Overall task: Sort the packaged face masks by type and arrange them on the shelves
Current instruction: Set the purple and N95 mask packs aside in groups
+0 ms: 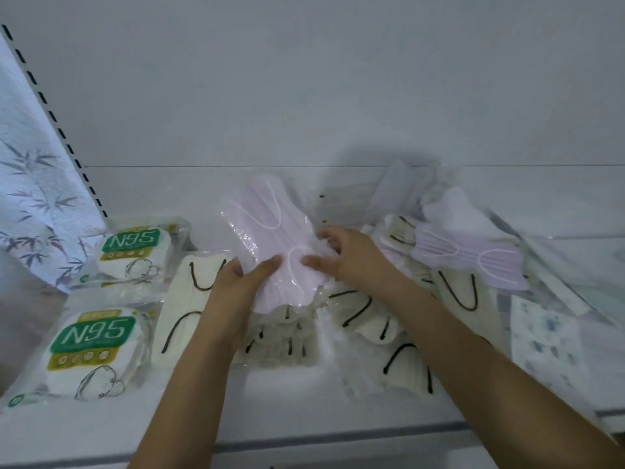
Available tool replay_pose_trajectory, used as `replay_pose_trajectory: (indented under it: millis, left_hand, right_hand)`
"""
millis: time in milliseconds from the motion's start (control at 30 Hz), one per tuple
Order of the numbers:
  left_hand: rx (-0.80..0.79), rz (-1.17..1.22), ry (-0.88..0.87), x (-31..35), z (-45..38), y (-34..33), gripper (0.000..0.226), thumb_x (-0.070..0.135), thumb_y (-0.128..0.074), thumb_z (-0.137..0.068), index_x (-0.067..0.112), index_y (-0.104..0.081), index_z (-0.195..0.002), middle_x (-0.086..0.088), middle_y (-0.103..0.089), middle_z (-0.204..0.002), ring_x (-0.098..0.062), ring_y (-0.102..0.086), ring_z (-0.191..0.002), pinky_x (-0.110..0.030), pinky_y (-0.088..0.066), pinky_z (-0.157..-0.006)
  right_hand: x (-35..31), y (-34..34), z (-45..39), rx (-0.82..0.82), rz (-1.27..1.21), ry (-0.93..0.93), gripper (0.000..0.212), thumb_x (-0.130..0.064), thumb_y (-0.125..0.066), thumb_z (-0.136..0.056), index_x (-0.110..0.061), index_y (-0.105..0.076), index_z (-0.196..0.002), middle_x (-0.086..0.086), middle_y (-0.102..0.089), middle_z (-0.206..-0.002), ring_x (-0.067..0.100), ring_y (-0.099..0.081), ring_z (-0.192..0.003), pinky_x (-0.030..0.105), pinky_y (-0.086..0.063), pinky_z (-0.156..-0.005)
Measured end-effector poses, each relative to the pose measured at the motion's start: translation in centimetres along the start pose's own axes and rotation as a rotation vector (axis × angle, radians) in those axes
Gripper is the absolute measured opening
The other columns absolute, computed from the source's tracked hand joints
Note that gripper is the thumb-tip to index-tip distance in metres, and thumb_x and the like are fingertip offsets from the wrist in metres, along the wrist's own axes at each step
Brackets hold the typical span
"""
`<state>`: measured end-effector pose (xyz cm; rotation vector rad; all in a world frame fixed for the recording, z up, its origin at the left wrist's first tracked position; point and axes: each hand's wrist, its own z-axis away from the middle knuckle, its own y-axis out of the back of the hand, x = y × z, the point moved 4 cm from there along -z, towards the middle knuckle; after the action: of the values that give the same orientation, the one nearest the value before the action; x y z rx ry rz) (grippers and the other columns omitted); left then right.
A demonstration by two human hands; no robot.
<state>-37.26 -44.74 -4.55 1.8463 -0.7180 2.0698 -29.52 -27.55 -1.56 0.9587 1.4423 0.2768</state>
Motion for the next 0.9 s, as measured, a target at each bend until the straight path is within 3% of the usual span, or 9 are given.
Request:
replay_pose_trajectory:
  millis: [133,233,333,433,500,633,700,767,900]
  left_hand:
    - [0.108,-0.045,0.022,-1.1,-0.7,0.6,0.027,0.013,-0.076,-0.087,0.007,-0.071,-0.113,-0.003,-0.079,-0.096,-0.021,-0.076,-0.087,-0.032,-0.059,-0.076]
    - [0.151,-0.057,0.053,-1.5,-1.2,2.0,0.029,0.019,-0.081,-0.076,0.013,-0.073,-0.103,-0.002,-0.078,-0.094,-0.025,-0.074,-0.091,-0.044,-0.058,-0.089]
    - [0.115,-0.065,0.038,-1.4,-1.3,2.5,0.019,0.013,-0.075,-0.084,0.016,-0.073,-0.103,-0.003,-0.079,-0.098,-0.028,-0.074,-0.096,-0.051,-0.055,-0.095]
    - [0.05,-0.032,0.047,-1.5,-1.2,1.2,0.036,0.014,-0.077,-0.08,0.012,-0.07,-0.115,-0.008,-0.077,-0.106,-0.03,-0.073,-0.1,-0.052,-0.054,-0.098]
    - [0.01,-0.049,0.057,-1.7,-1.0,-0.2,0.042,0.02,-0.077,-0.073,0.015,-0.07,-0.114,-0.008,-0.076,-0.108,-0.03,-0.072,-0.102,-0.053,-0.053,-0.099]
    - [-0.022,-0.066,0.037,-2.0,-0.5,-2.1,0.018,0.01,-0.065,-0.093,0.021,-0.067,-0.107,-0.005,-0.074,-0.108,-0.027,-0.07,-0.104,-0.047,-0.054,-0.097]
    - [-0.052,-0.07,-0.022,-1.4,0.5,-3.3,0.015,0.016,-0.063,-0.097,0.029,-0.065,-0.105,0.01,-0.076,-0.099,-0.011,-0.072,-0.098,-0.032,-0.056,-0.087]
    - [-0.175,-0.134,-0.139,-0.3,1.9,-5.1,0.008,0.034,-0.063,-0.094,0.039,-0.062,-0.1,0.029,-0.073,-0.087,0.011,-0.068,-0.085,-0.011,-0.051,-0.075]
    - [-0.315,-0.331,-0.327,-0.1,2.5,-7.9,0.004,0.025,-0.071,-0.092,0.027,-0.072,-0.095,0.015,-0.074,-0.084,-0.007,-0.07,-0.083,-0.012,-0.05,-0.073]
  right_hand:
    - [0.2,-0.6,0.3,-0.011,0.062,0.105,0.028,-0.044,-0.067,-0.089,-0.017,-0.068,-0.096,-0.003,-0.065,-0.077,0.007,-0.055,-0.066,0.023,-0.045,-0.064]
    - [1.8,4.1,0.1,0.129,0.438,0.106,0.043,-0.052,-0.061,-0.089,-0.024,-0.061,-0.12,-0.006,-0.062,-0.107,0.01,-0.058,-0.095,0.032,-0.048,-0.086]
    - [4.6,7.5,2.3,-0.056,0.574,0.001,0.082,-0.064,-0.071,-0.073,-0.03,-0.043,-0.142,-0.005,-0.047,-0.134,0.018,-0.045,-0.122,0.036,-0.04,-0.102]
    - [6.2,6.1,4.2,-0.033,0.712,-0.005,0.055,-0.057,-0.069,-0.078,-0.031,-0.062,-0.125,-0.005,-0.059,-0.124,0.019,-0.052,-0.113,0.034,-0.044,-0.094]
    - [6.7,5.6,4.4,0.14,0.601,-0.012,0.03,-0.049,-0.063,-0.087,-0.025,-0.075,-0.1,-0.005,-0.064,-0.104,0.018,-0.052,-0.098,0.034,-0.044,-0.084]
    - [4.4,7.4,5.4,0.492,0.158,0.017,0.026,-0.033,-0.06,-0.096,-0.016,-0.072,-0.081,0.001,-0.064,-0.085,0.009,-0.051,-0.076,0.024,-0.034,-0.068]
    - [2.3,7.7,6.3,0.653,-0.072,0.014,0.029,-0.025,-0.056,-0.098,-0.006,-0.067,-0.079,0.002,-0.062,-0.069,0.007,-0.051,-0.061,0.022,-0.038,-0.06]
    - [0.5,6.7,6.3,0.636,-0.344,-0.001,0.025,-0.019,-0.055,-0.099,-0.003,-0.064,-0.082,-0.005,-0.06,-0.061,0.007,-0.058,-0.055,0.022,-0.048,-0.058]
    - [-1.4,3.7,4.8,0.309,-0.735,-0.02,0.012,-0.011,-0.056,-0.098,-0.009,-0.067,-0.095,0.001,-0.07,-0.078,0.017,-0.071,-0.074,0.028,-0.059,-0.07]
